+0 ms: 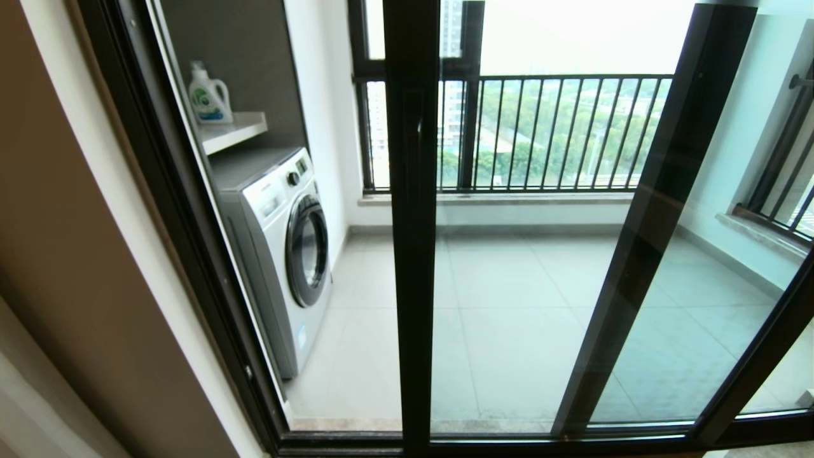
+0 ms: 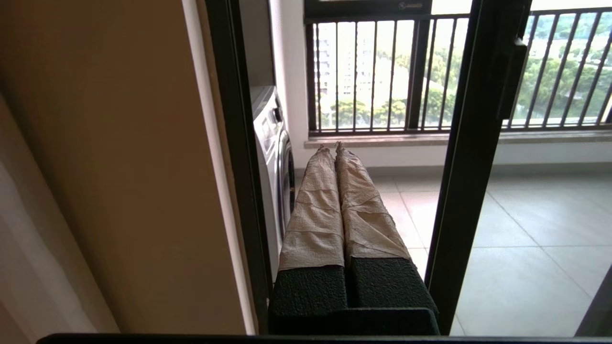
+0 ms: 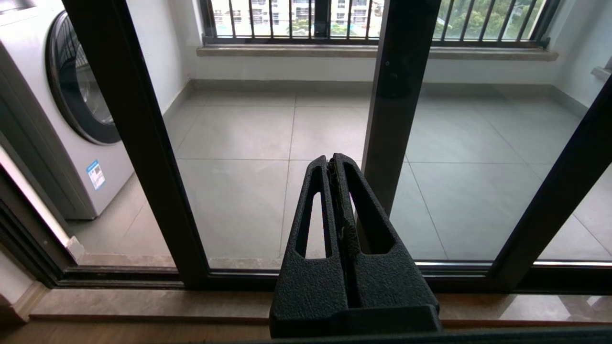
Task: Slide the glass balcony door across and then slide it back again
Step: Close the slid door
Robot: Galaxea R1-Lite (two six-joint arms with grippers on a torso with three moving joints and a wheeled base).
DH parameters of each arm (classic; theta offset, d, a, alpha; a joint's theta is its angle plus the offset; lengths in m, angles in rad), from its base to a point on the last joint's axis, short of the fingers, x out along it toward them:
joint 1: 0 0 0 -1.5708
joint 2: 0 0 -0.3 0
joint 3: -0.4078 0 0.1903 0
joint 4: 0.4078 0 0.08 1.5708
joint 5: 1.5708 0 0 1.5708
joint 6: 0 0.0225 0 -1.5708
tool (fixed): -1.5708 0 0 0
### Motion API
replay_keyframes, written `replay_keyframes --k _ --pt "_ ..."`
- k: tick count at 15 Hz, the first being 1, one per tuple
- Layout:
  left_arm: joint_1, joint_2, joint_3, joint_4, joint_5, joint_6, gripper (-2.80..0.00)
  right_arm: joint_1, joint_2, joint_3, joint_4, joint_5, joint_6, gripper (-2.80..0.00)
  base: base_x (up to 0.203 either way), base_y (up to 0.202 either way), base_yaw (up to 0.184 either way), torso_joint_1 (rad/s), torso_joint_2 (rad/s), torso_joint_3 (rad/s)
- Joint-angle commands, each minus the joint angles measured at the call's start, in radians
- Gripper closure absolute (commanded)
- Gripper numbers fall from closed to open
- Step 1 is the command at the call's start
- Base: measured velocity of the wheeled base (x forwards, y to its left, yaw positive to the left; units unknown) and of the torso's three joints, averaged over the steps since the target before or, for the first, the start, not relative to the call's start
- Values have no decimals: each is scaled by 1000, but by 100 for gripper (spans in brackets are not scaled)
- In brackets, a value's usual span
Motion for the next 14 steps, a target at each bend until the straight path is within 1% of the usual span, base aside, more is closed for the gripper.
replay_keyframes --k 1,3,4,5,7,8,9,10,12,14 --pt "0 317 -152 -44 -51 -18 0 0 2 12 -1 0 -1 0 0 0 0 0 0 0" --pt "-19 483 -231 -101 -107 -30 0 0 2 12 1 0 -1 0 0 0 0 0 0 0" --pt "-51 558 -267 -120 -122 -32 0 0 2 12 -1 0 -1 0 0 0 0 0 0 0" --pt "-108 632 -310 -134 -131 -33 0 1 2 12 -1 0 -1 0 0 0 0 0 0 0" --pt "-262 763 -409 -148 -122 -35 0 0 2 12 -1 0 -1 0 0 0 0 0 0 0" --pt "-335 824 -451 -152 -93 -36 0 0 2 12 -1 0 -1 0 0 0 0 0 0 0" --pt "-401 890 -494 -154 -39 -39 0 0 2 12 1 0 -1 0 0 0 0 0 0 0" --pt "-458 956 -536 -157 28 -40 0 1 2 12 0 0 -1 0 0 0 0 0 0 0" --pt "-557 1079 -633 -180 163 -41 0 0 2 12 -1 0 -1 0 0 0 0 0 0 0" --pt "-639 1187 -712 -236 268 -40 0 1 2 12 -1 0 -1 0 0 0 0 0 0 0"
